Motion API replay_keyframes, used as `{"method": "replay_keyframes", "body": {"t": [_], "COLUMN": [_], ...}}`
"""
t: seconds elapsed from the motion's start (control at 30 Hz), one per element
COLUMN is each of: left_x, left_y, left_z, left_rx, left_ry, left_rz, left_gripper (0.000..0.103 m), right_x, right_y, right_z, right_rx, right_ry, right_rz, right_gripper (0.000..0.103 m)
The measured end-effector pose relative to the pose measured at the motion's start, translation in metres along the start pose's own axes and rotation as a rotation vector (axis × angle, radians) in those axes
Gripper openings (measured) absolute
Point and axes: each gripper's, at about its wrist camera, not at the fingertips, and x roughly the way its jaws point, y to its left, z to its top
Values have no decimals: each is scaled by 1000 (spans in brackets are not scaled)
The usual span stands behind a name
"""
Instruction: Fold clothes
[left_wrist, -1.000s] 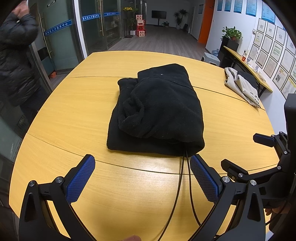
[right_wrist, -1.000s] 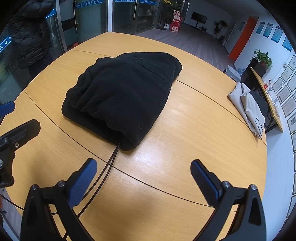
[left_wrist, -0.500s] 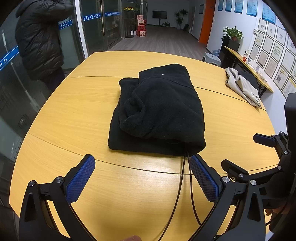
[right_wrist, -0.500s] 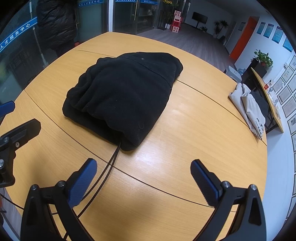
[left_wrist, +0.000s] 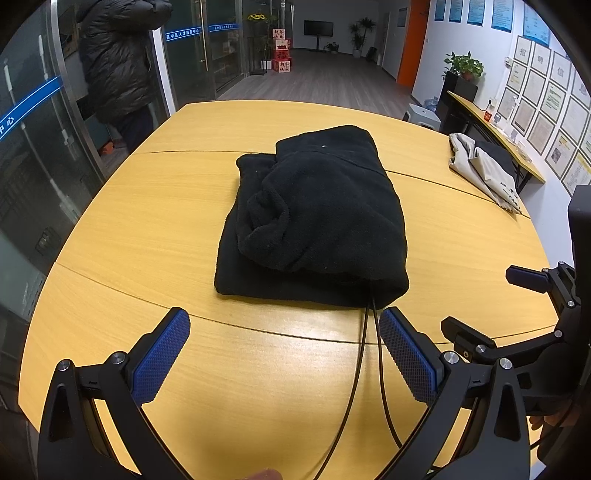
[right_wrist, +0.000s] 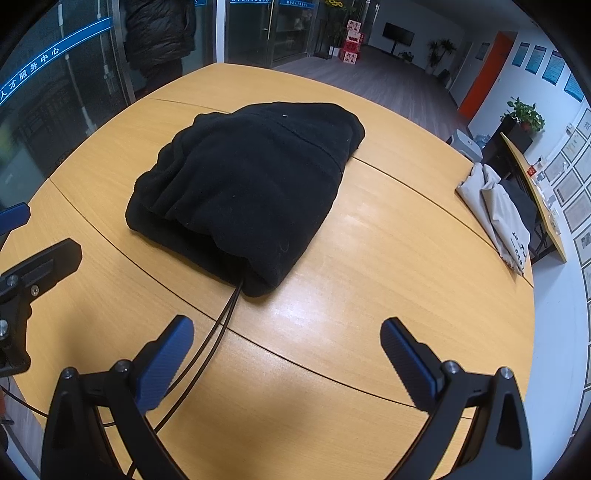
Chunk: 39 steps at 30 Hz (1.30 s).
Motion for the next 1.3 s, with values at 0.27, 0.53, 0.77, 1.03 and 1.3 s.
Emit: {"method": "replay_keyframes", "body": {"t": [0.27,0.53,0.77,1.03,1.3], "left_x": [0,0,-2,-2,-3], "left_y": [0,1,2,0,-2], "left_z": [-2,-4,-4,-5,-5], "left_rx": [6,8,12,14,12], "left_ry": [4,5,5,5,7], "left_rz": [-1,-4,-4,-4,-4], "left_gripper": [103,103,103,103,103], "right_x": [-1,-2,-3,-3,-3], "right_y": [0,2,4,5,3], "right_z": [-2,-4,-5,-5,-5], "right_rx": [4,4,7,6,7], "right_ry": [1,3,3,2,2], "right_rz": [-1,-2,-4,-4,-1], "right_gripper": [103,103,103,103,103]}}
